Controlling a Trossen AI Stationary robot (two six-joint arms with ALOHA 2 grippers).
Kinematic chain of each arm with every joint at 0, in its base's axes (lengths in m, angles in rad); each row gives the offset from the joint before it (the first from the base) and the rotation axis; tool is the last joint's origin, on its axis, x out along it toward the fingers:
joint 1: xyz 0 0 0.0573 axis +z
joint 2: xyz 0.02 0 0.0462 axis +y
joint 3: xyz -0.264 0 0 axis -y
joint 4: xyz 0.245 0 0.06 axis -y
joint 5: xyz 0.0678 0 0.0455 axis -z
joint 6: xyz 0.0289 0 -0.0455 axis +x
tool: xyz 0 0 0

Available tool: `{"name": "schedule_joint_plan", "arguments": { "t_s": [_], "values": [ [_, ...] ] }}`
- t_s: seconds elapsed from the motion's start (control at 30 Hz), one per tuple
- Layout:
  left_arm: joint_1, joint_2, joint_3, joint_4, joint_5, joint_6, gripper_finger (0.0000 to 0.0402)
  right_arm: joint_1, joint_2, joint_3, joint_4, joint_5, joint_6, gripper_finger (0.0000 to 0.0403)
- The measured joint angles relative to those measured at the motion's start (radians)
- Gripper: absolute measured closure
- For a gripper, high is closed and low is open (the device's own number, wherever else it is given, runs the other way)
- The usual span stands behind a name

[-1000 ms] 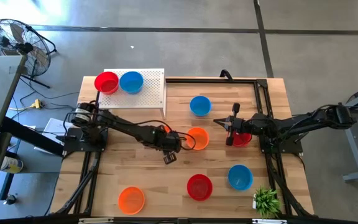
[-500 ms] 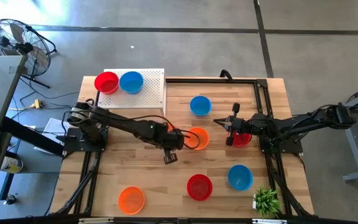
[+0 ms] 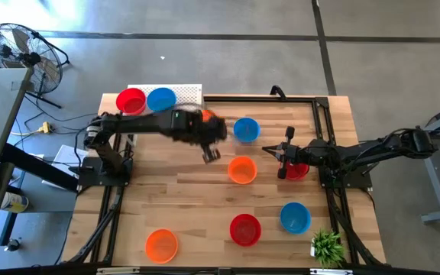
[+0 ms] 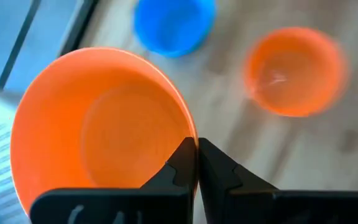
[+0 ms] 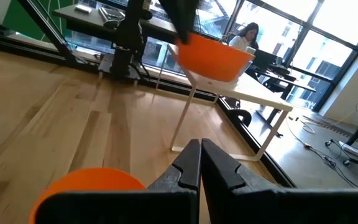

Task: Pick & Place Mini bowls
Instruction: Put the top orange bowl on the shelf

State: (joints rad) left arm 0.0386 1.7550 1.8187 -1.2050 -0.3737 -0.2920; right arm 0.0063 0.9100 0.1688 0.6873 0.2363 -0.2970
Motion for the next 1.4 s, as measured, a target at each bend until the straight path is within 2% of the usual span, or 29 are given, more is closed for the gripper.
{"name": "schedule_joint_plan", "arguments": {
  "t_s": [0.17, 0.27, 0.57, 0.77, 1.03, 1.4],
  "values": [
    [0.139, -0.002, 0.0, -0.04, -0.005, 0.052, 0.0399, 0.0, 0.0, 0.0, -0.003, 0.0, 0.0, 0.0402],
    [0.204, -0.003, 0.0, -0.031, 0.03, 0.082, 0.0399, 0.0, 0.0, 0.0, -0.012, 0.0, 0.0, 0.0403],
    [0.331, -0.003, 0.0, 0.001, 0.135, 0.113, 0.0399, 0.0, 0.0, 0.0, -0.027, 0.0, 0.0, 0.0403],
    [0.349, -0.004, -0.004, 0.035, 0.165, 0.131, 0.0399, 0.0, 0.0, -0.001, -0.044, 0.0, 0.0, 0.0402],
    [0.348, -0.004, -0.076, 0.06, 0.161, 0.114, 0.0399, 0.0, 0.0, -0.002, -0.052, 0.001, 0.0, 0.0403],
    [0.358, -0.004, -0.081, 0.077, 0.151, 0.117, 0.0394, 0.0, 0.0, -0.002, -0.05, 0.001, 0.003, 0.0403]
  ]
}}
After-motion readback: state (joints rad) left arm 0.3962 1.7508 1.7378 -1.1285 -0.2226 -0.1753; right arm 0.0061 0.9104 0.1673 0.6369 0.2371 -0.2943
